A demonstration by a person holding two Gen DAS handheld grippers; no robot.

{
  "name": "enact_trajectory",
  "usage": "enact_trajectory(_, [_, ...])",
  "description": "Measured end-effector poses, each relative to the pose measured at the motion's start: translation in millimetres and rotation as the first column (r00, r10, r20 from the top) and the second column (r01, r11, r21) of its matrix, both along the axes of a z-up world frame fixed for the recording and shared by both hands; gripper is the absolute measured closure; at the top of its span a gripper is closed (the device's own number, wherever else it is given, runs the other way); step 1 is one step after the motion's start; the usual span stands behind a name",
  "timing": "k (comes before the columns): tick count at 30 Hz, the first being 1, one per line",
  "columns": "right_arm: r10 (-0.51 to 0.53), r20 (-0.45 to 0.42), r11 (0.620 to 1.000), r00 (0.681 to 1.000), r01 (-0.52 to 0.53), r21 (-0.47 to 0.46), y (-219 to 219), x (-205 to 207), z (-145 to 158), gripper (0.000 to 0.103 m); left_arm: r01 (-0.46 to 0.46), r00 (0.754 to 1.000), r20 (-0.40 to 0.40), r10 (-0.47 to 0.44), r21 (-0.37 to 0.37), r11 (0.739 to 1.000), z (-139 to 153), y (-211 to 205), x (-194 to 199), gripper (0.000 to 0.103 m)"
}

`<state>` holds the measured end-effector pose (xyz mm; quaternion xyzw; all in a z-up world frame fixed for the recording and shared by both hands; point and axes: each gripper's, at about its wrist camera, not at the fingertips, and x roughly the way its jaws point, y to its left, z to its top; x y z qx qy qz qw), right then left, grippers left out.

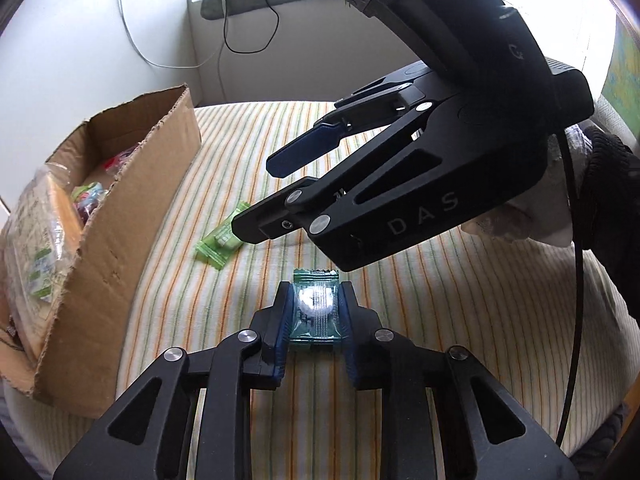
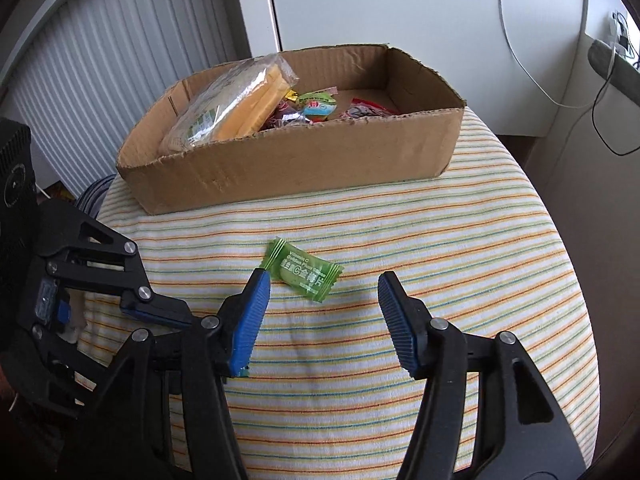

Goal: Organize snacks
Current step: 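Grasp the green-and-white mint pack with the left tool, then grasp the green square candy with the right tool while the left holds the mint pack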

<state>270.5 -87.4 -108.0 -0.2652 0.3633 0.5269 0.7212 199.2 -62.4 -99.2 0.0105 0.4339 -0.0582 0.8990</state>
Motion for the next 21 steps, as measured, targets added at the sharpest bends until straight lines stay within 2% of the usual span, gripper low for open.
enact_trajectory(9, [0.059,0.061,0.998,0.996,-0.057,-0.040,22,-11,-13,0.045,-0.044,0.999,-0.019,0.043,-0.032,0.999,-1,17,-13,0.082])
enact_trajectory(13, [0.044,0.056,0.998,0.997,-0.041,-0.051,19,-13,-12,0.059,-0.054,0.998,-0.019,0.053,-0.048,0.997,-1,21,-17,0.082])
enact_trajectory(21, [-0.002,0.080,0.996,0.997,0.008,-0.086,11,-30,-10,0.064,-0.082,0.997,-0.020,0.081,-0.091,0.992,4,32,-29,0.083])
